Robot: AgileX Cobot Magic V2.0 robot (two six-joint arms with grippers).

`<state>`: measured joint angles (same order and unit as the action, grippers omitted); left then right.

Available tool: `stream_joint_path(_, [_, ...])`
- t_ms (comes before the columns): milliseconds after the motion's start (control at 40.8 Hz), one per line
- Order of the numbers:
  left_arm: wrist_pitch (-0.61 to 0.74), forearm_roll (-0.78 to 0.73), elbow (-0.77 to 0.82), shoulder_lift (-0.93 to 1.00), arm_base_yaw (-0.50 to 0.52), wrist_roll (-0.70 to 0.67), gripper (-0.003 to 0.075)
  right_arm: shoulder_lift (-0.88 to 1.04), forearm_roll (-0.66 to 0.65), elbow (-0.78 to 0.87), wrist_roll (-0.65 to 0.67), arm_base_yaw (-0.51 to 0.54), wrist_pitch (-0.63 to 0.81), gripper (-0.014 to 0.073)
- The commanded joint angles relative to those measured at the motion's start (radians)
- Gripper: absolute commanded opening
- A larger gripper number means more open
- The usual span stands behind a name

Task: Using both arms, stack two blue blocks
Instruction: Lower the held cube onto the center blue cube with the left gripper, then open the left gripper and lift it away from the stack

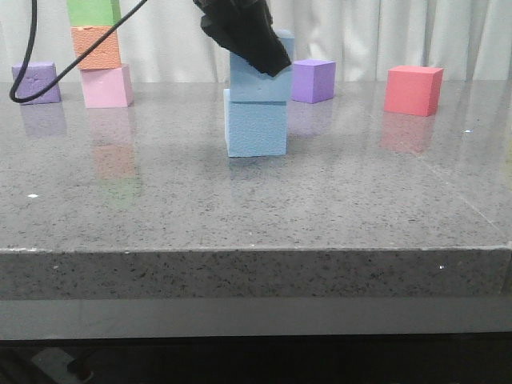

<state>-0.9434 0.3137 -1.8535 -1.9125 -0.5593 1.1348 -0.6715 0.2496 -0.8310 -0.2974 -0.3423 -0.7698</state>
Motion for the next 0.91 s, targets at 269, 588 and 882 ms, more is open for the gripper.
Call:
stream_joint_path(269, [0.068,0.010,-0.035,0.079,-0.006,-0.024,0.0539,0.004,0.018,-0.024,-0.009,0.004,0.073,0.0612])
stream_joint_path(588, [0.018,-0.011,-0.035,0.228,-0.006,-0.327,0.0536,0.004,0.018,-0.024,-0.009,0.004,0.073,0.0612])
stream_joint_path(882, [-0.115,-0.399,-0.035,0.370,-0.006,-0.976,0.0501,0.004,0.018,-0.024,-0.009,0.004,0.072,0.0612])
